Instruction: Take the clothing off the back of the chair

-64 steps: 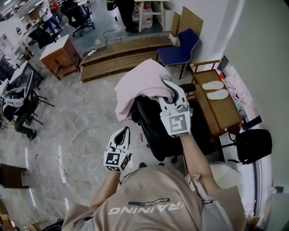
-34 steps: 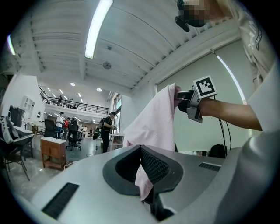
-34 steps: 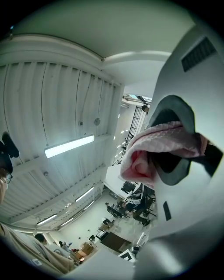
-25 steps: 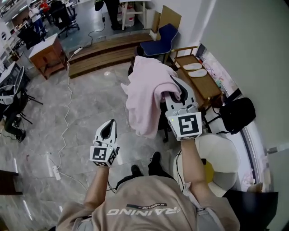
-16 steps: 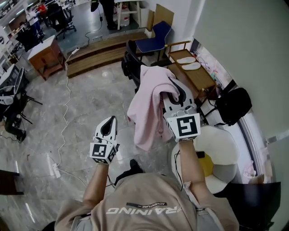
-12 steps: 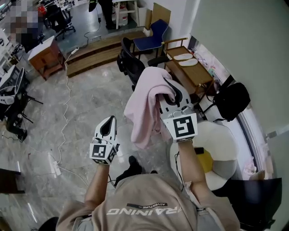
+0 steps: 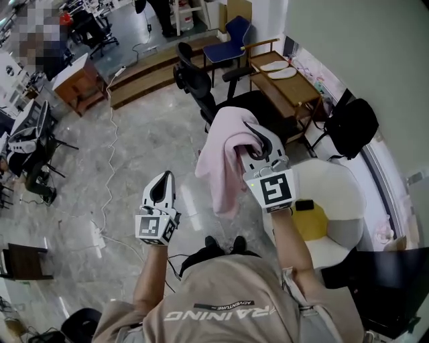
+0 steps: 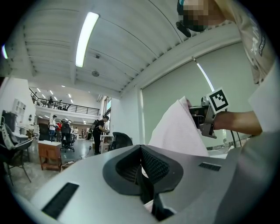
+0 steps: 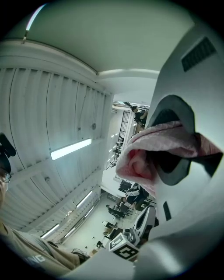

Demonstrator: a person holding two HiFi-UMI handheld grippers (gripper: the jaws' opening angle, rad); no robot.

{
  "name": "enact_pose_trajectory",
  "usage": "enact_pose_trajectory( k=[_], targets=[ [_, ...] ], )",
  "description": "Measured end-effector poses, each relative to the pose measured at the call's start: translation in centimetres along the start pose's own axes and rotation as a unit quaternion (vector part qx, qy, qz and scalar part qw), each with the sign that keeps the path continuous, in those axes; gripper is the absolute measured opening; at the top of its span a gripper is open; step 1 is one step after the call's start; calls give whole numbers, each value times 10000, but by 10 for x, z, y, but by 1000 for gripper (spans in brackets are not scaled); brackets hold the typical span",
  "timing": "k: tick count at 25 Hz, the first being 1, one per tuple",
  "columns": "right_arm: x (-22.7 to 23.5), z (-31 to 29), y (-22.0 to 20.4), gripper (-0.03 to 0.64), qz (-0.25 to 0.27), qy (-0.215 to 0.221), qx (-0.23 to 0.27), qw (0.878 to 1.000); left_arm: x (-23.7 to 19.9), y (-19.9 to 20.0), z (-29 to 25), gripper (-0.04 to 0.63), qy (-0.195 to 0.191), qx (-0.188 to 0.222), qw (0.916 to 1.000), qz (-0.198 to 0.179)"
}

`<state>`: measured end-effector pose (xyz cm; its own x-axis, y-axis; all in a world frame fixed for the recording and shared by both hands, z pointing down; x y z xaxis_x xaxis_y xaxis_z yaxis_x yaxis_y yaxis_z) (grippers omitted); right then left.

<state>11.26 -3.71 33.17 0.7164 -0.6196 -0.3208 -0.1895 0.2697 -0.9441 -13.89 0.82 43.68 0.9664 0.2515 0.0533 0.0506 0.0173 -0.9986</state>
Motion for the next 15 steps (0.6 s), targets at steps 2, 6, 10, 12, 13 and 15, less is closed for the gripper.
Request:
enact_pose_trajectory(
  k=[2,6,10,12,13,15],
  targets=[
    [-11,7,2,98,20,10,-48,10000,-2,2,8,12,-34,55,10000,21],
    [-37,20,6,98,77,-74,-214,9997,-3,7,25,12,-239,153,9996,50],
    [-64,30,10,98,73,-241,-328,9991,-12,14,37,12,-425,300,9986,-11],
    [-75,32,13,98,69,-315,-346,9989,-17,13,44,14,-477,268,9984,-146],
    [-81,34,15,98,31,-342,-353,9988,-19,12,48,12,-520,244,9982,-198],
    [-90,37,16,98,-46,-387,-370,9986,-23,11,52,12,-606,259,9976,-206]
  ],
)
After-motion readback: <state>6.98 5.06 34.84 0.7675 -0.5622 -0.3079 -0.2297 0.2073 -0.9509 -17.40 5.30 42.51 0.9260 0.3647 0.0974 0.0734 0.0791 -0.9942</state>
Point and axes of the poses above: the fingertips, and each gripper's own axes: z backward along the fingers, x to its right, y out of its top, the point moved 6 cm from there along z, backward along the fingers, and after that the axes turned 12 degrees about y, right-handed, at the moved point
